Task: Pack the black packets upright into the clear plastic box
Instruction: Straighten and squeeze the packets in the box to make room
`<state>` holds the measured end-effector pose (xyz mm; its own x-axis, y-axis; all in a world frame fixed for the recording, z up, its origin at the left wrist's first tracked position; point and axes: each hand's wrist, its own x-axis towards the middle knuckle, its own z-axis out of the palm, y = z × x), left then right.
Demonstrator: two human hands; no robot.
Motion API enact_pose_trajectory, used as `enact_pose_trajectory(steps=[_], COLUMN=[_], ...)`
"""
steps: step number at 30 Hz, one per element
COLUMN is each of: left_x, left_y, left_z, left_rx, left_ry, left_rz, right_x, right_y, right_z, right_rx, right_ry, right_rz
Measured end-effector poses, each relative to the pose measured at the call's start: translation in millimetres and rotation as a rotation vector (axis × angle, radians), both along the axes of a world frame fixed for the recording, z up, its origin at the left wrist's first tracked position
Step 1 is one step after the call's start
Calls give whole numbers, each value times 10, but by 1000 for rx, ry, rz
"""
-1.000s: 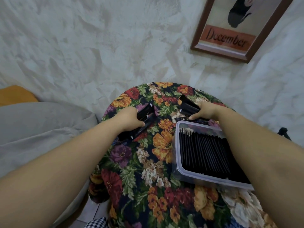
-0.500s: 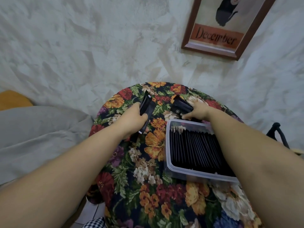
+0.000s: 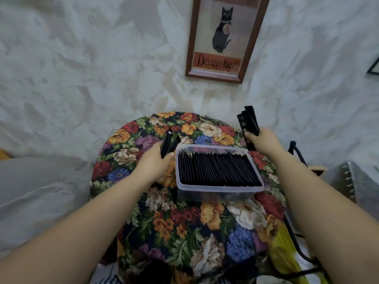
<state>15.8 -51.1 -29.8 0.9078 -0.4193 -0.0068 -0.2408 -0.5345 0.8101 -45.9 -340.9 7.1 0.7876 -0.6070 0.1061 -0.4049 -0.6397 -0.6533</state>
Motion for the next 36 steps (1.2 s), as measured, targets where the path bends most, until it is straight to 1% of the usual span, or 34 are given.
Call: enact_pose_trajectory(steps=[2,4,7,9,12,16,19,21,25,27,30,31,33,36], left_x=[-108,-204,-319,-381,-450,-507,-570,-634,-691,-680,-659,-655,-668,-685], left_y=[-30,-48,-57,-63,-50,139,363,512,755,835,893,890,860,770], left_z=[-5,-2,-1,-2,1,-12,-48,-64,-58,-42,16,36,73,87], left_rx=[-11,-17,-6,-15,-30,-5,28,36,46,38,-11,-25,-20,17], left_ry=[-10,-7,-14,-23,-22,-29,-50,-53,-65,-70,-110,-132,-180,-199], left_rz=[-5,-6,5,16,33,68,77,82,68,67,78,78,69,22], right_x=[-240,-434,-645,-722,-803,-969,-1075,-1116,-1179,-1207,-1254,-1261,-1254,-1172], right_y=[-14,-10,70,161,275,462,605,712,903,973,1118,1175,1309,1473], right_z=[39,39,-22,-85,-141,-200,-308,-368,-347,-293,-145,-98,-25,14], right_rx=[29,100,293,348,302,375,313,344,355,368,276,272,343,413], right_ry=[-40,11,102,113,93,67,37,-7,-34,-92,-186,-215,-242,-164], right_rz=[-64,-102,-118,-127,-148,-127,-107,-96,-68,-72,-56,-31,38,128])
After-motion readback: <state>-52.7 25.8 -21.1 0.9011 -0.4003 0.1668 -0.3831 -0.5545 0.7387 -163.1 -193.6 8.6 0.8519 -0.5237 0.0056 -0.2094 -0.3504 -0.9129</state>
